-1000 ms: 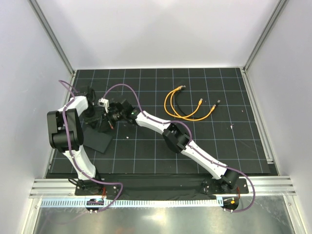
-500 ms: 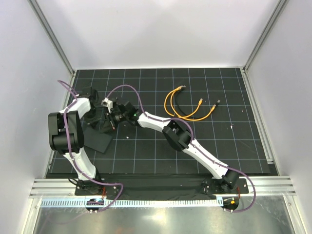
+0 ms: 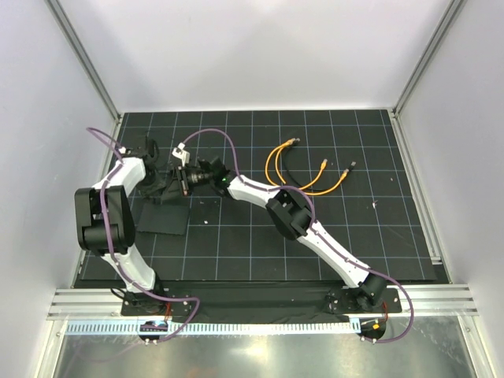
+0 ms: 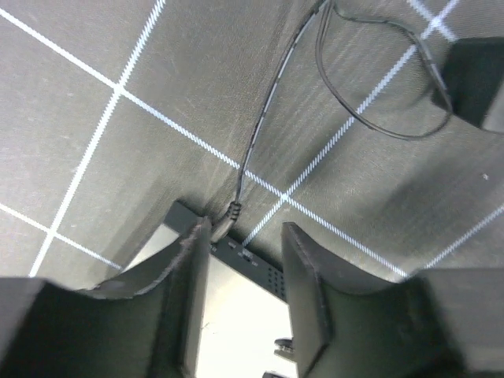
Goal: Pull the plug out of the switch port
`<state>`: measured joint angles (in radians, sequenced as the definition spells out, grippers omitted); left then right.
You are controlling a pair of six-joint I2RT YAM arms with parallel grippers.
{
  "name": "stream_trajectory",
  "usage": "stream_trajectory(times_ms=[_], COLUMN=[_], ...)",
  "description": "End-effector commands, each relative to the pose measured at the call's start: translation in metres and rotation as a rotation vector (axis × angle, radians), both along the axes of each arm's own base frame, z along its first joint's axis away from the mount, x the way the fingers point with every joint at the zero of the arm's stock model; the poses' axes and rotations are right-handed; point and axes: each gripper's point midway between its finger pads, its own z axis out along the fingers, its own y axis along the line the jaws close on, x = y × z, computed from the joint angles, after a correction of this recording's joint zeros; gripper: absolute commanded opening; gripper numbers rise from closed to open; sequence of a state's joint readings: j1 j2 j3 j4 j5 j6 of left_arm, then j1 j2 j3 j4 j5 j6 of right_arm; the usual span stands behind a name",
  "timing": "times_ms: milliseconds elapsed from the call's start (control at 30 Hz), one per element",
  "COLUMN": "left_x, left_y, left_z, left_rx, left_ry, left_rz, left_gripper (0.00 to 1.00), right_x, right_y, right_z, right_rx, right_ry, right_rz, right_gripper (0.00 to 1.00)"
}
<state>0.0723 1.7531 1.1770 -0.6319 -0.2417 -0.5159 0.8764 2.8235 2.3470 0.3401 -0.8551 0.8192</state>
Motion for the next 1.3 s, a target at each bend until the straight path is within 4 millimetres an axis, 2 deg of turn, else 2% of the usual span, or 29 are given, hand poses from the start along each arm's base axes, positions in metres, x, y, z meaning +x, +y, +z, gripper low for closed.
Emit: stream_trajectory(times_ms=[0,100,200,233,267,400,467,633,767,900,967,1000,1033,1067,1100,1167,1200,1267], left_x=[0.015,0.008,-0.002,-0.007,-0.011,-0.036,-0.051,-0.072,-0.089,-0.098,-0.103,-0.105,-0.107,-0.109,-0.112,-0.114,-0.116,-0.117], left_y=[0.003,0.012,0.021,0.022,0.023,0.03,0.032,0.013,0.005,0.005,0.007,0.008,0.01,0.012,0.014,0.019,0.02,0.022], left_z=[0.036,0.049,0.068,0.08,0.083,0.094,0.092,0.073,0.057,0.055,0.053,0.05,0.049,0.047,0.045,0.045,0.043,0.043], left_rx=[0.003,0.04,0.08,0.085,0.089,0.109,0.076,-0.048,-0.101,-0.117,-0.111,-0.11,-0.108,-0.097,-0.089,-0.08,-0.081,-0.079], left_ry=[-0.108,-0.111,-0.142,-0.169,-0.177,-0.202,-0.207,-0.166,-0.143,-0.165,-0.158,-0.15,-0.143,-0.136,-0.124,-0.122,-0.119,-0.122], left_rz=[0.024,0.059,0.107,0.116,0.125,0.213,0.26,0.279,0.339,0.387,0.405,0.41,0.416,0.423,0.431,0.45,0.455,0.461], left_gripper=[0.47,0.52,0.52,0.49,0.47,0.39,0.36,0.37,0.43,0.53,0.54,0.54,0.54,0.54,0.53,0.53,0.52,0.51], right_x=[0.014,0.029,0.045,0.047,0.049,0.052,0.05,0.036,0.014,0.0,-0.005,-0.011,-0.013,-0.014,-0.016,-0.017,-0.018,-0.017], right_y=[0.001,-0.002,-0.003,-0.004,-0.003,-0.002,0.0,0.011,0.021,0.022,0.022,0.022,0.021,0.021,0.018,0.016,0.014,0.01], right_z=[0.037,0.04,0.03,0.026,0.018,0.009,0.007,-0.006,-0.013,-0.022,-0.014,-0.02,-0.019,-0.005,-0.015,-0.001,-0.004,0.002], right_rx=[0.089,0.085,0.051,0.042,0.031,0.021,0.019,-0.015,-0.029,-0.057,-0.056,-0.072,-0.074,-0.051,-0.075,-0.055,-0.061,-0.073], right_ry=[-0.023,-0.012,-0.011,-0.012,-0.012,0.001,0.003,-0.017,-0.009,0.012,0.018,0.029,0.034,0.034,0.057,0.067,0.081,0.092], right_rz=[-0.027,-0.064,-0.11,-0.117,-0.126,-0.146,-0.148,-0.134,-0.097,-0.074,-0.065,-0.059,-0.058,-0.06,-0.075,-0.087,-0.093,-0.109], right_gripper=[0.24,0.24,0.24,0.25,0.26,0.27,0.28,0.34,0.35,0.37,0.37,0.37,0.37,0.37,0.37,0.36,0.36,0.36])
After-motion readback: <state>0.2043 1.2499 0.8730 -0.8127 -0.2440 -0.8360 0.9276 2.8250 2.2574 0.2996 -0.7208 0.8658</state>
